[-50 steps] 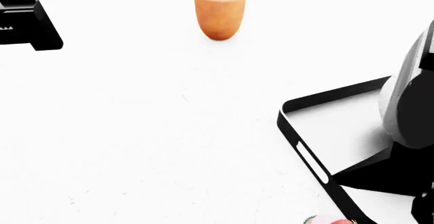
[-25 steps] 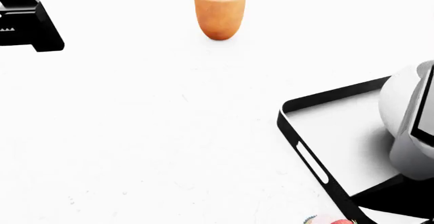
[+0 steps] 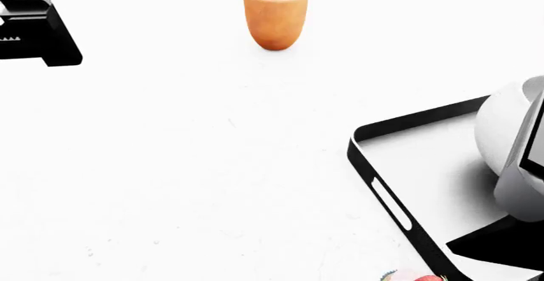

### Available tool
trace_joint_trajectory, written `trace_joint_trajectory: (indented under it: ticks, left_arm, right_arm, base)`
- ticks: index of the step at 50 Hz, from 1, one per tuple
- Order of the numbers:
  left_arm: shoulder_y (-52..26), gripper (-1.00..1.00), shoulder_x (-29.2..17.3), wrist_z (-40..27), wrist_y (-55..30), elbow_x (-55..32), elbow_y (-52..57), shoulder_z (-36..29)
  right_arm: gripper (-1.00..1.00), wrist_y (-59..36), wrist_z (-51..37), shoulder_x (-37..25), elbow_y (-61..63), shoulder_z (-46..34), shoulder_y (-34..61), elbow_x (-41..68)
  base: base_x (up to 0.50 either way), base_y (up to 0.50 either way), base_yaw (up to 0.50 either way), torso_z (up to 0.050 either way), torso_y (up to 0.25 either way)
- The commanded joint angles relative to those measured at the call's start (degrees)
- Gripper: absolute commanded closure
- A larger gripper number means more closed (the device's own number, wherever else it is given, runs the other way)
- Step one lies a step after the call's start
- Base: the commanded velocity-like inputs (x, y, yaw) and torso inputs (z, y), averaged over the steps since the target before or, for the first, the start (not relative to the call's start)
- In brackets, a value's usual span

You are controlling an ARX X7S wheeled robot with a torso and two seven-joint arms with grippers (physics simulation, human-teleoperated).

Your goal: Pick up the bowl with cake and place it on the tray. Pick up the cupcake and place it on the tray.

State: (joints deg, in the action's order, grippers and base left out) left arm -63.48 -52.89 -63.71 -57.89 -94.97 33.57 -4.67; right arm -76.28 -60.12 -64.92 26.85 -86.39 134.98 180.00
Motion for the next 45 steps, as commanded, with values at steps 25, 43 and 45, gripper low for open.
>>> trace_joint_trajectory:
  ticks: [25, 43, 45]
  left_arm:
    - [-0.18, -1.0, -0.2, -0.16, 0.44, 0.01, 0.29, -0.79]
    - [-0.04, -1.0, -0.44, -0.25, 0.73, -0.26, 0.59, -1.0]
    - [0.02, -1.0, -0.43, -0.22, 0.79, -0.21, 0.61, -1.02]
  right_arm:
    - [-1.0, 0.0, -1.49, -2.02, 1.39, -1.52, 0.01, 0.0]
    - [-1.0, -0.55, -3.73, -1.54, -0.96, -1.24, 0.01, 0.0]
    - [-1.0, -0.52, -3.78, -1.41, -1.14, -1.23, 0.01, 0.0]
  base:
    - [0.0, 0.0, 0.0, 0.0, 0.0]
    - [0.0, 0.0, 0.0, 0.0, 0.0]
    - [0.0, 0.0, 0.0, 0.0, 0.0]
